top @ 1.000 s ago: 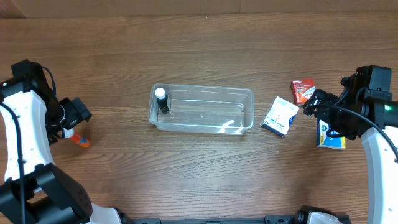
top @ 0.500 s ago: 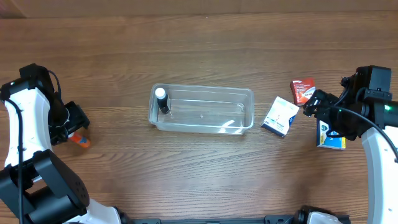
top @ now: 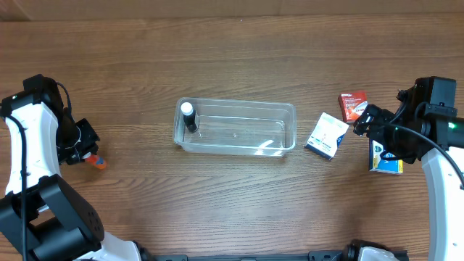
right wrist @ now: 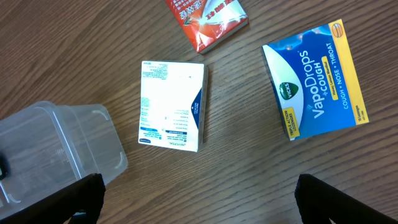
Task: Pack container
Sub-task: 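Move left gripper to the orange tube and grasp it, then place the orange tube upright in the container's left end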
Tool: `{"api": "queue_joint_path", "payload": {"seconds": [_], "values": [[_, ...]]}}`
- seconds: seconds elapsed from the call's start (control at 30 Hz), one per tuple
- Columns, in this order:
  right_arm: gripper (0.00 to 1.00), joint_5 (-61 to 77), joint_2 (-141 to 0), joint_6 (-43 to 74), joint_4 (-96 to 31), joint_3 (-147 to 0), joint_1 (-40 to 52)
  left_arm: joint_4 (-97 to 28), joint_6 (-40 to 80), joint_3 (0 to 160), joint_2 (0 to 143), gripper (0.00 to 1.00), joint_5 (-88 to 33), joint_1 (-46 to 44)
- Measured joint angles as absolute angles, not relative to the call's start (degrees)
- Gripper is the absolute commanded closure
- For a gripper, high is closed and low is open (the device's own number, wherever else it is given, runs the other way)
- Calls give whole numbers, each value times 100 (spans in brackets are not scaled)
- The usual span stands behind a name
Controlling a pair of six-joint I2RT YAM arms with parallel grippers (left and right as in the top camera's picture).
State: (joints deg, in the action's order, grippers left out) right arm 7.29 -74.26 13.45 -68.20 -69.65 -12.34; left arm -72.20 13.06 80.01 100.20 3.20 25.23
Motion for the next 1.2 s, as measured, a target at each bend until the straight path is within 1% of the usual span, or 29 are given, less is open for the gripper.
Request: {"api": "queue_joint_path", "payload": {"seconds": [0.03,0.13,0.23,0.33,0.4,0.5,0.57,0.63,0.73,0.83,1.03,1.2], "values": [[0,729,-7426,1343,-6818,-6965,-1234,-7234,1293,8001,10020,86,320,2523],[0,729,-7426,1345,-6816,-6965,-1234,-7244,1308,8001,10020,95,320,2523],[0,729,-7426,1343,-6818,-6965,-1234,-7518,1308,8060,10022,96,285,2512],[0,725,-7426,1347,-6814,-6965,-1234,-8036,1308,8630,9970,96,183,2263],[0,727,-7426,1347,-6812,-6965,-1234,-8294,1310,9153,9786,96,47,1839],[0,731,-7426,1343,-6807,-6965,-1234,-8724,1341,10132,9351,96,-167,760],[0,731,-7426,1347,-6812,-6965,-1234,-8770,1378,10575,9150,96,-255,-5],[0,729,-7426,1345,-6814,-6965,-1234,-8726,1452,10724,9072,96,-342,-600],[0,729,-7426,1347,-6812,-6965,-1234,-8729,1621,10731,9212,96,-410,-1240],[0,731,-7426,1345,-6814,-6965,-1234,-8849,1691,10731,9570,96,-410,-1406],[0,731,-7426,1347,-6816,-6965,-1234,-8982,1765,10728,10551,96,-410,-1417],[0,731,-7426,1345,-6814,-6965,-1234,-8912,1763,10728,11063,96,-333,-1417]]}}
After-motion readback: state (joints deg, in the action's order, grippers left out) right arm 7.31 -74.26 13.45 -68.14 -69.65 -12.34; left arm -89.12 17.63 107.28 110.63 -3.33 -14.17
